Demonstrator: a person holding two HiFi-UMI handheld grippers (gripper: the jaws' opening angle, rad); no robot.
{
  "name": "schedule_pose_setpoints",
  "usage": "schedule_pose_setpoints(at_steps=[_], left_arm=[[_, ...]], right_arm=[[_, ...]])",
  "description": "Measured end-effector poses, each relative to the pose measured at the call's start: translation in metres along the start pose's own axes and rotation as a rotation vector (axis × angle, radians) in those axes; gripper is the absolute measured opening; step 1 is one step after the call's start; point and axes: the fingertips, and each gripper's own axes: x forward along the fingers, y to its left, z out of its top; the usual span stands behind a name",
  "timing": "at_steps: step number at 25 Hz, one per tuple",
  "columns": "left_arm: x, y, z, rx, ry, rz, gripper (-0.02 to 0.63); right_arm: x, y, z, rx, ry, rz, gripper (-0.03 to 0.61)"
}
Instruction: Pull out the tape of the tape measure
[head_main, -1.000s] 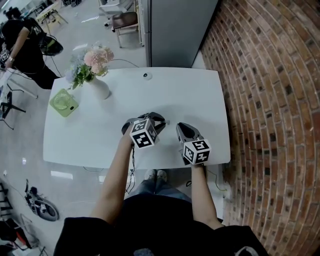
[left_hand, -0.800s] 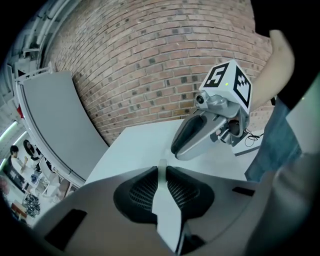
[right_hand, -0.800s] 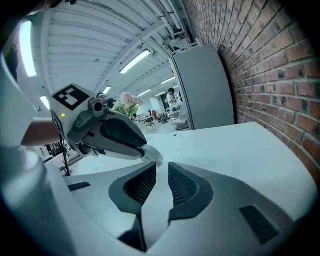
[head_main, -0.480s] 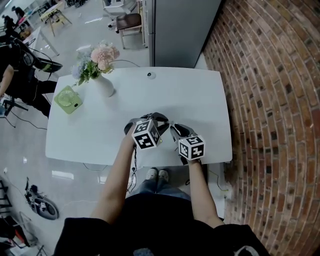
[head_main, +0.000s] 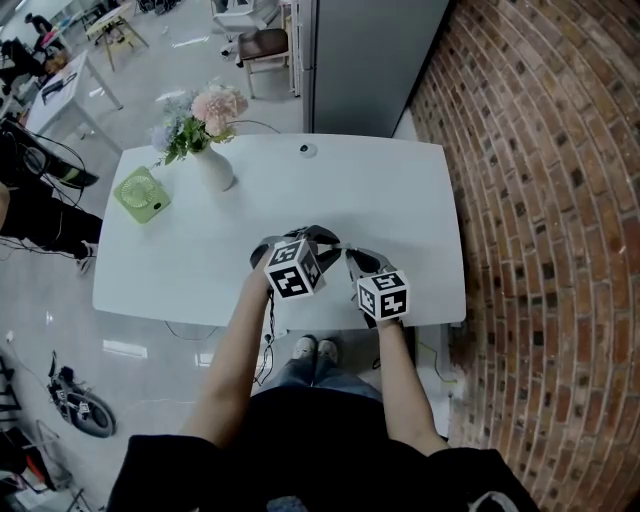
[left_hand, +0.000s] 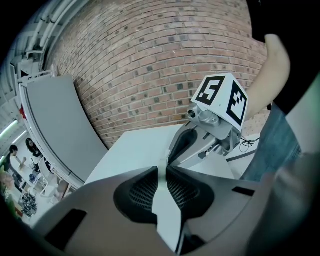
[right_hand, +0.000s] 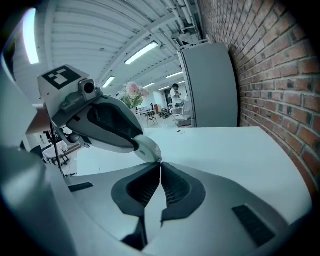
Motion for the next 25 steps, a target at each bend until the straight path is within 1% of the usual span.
schedule_pose_setpoints(at_steps=[4,7,12,16,20,25], left_arm=[[-0.002,-0.003,0.0,0.002,-0.002,-0.003,0.071],[-0.003,-0.005,-0.002,0.005,0.005,-0.01,0.071],[-0.006,-0.006,-0.016,-0.009,0.031,-0.011,0.071],[-0.007,-0.007,-0.023,-0.031,0.037,-0.013,0.071],[-0.008,-0.009,-0.035,-0.015,0.074,-0.015,0.071],[-0.012,-0.007,-0.051,-0.041,0.09,-0.009,0.071]], right_arm=[[-0.005,0.002,0.0,-0.057,0.0,-0.019,0.005],[-0.009,-0.002,0.0,-0.076,0.014,-0.042,0.003],[-0.023,-0.025,-0.007,-0.049,0.024,-0.113,0.003],[-0.029,-0.035,-0.011,-0.051,0.03,-0.143,0.003],[-0.033,-0.044,-0.016,-0.049,0.039,-0.182,0.003],[-0.039,-0.06,-0.021,-0.045,0.05,-0.229,0.003]])
